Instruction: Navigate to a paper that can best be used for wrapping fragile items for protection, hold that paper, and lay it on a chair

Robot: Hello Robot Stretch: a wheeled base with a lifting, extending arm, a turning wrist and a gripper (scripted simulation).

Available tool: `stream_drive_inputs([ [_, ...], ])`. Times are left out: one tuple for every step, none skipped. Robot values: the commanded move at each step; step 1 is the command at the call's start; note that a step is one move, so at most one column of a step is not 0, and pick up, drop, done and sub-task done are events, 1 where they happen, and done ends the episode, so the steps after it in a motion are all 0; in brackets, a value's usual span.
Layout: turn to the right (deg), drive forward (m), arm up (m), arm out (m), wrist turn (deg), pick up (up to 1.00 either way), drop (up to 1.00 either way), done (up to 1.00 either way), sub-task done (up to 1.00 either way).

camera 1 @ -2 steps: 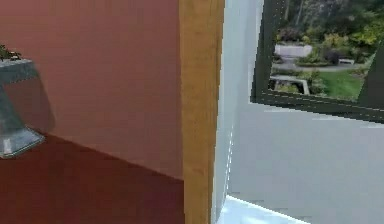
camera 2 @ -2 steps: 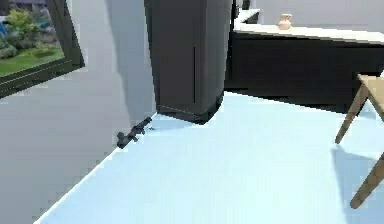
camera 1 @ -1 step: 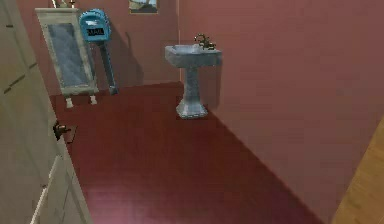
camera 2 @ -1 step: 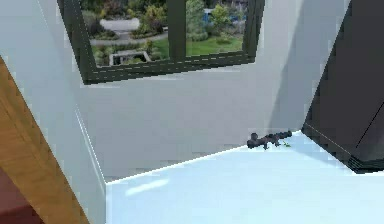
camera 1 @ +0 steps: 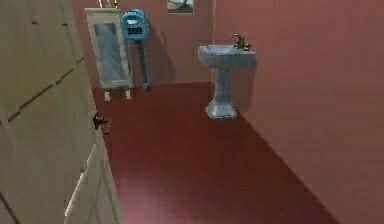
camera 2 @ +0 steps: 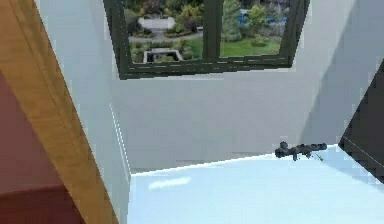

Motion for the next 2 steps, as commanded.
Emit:
stream_drive_inputs([
  [0.0, 0.80, 0.00, 0.00, 0.0, 0.00, 0.00, 0.00, 0.00],
  [-18.0, 0.00, 0.00, 0.00, 0.0, 0.00, 0.00, 0.00, 0.00],
])
